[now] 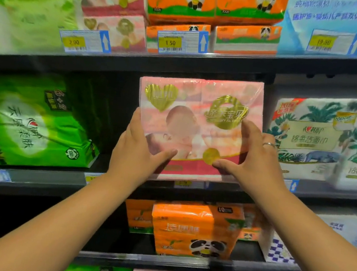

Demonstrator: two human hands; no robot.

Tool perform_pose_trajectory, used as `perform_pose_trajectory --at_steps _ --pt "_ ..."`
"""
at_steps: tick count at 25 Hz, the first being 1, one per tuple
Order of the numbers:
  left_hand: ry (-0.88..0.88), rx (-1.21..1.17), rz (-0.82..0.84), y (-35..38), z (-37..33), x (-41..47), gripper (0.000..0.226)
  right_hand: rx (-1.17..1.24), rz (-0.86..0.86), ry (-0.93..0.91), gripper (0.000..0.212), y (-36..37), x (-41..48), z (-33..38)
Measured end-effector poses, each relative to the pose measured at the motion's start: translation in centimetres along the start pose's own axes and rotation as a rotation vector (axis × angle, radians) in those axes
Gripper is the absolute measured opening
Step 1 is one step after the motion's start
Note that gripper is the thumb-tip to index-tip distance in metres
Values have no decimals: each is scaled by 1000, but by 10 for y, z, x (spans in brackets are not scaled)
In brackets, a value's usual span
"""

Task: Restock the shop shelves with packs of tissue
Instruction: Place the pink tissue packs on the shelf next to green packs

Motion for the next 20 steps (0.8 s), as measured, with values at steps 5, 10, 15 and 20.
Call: perform_pose_trajectory --at_steps 5,10,15,20 --pt "-22 -9 21 29 19 22 118 -61 -26 -5 105 29 27 -7" --pt "-14 -38 84 67 38 46 115 -124 -18 61 102 60 51 -27" --pt "-61 -51 135 100 55 59 101 -218 22 93 102 85 64 -46" --pt "-59 -38 129 112 58 64 97 -496 -43 104 104 90 66 -53"
Point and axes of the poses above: each hand's wrist, its own x-axis towards the middle knuckle, its own y-axis out of the palm, z = x × y, the point moved 2 cm from there along x, towards the middle knuckle, and after that the axes turned 1 degree about z, right-handed, at the moved point
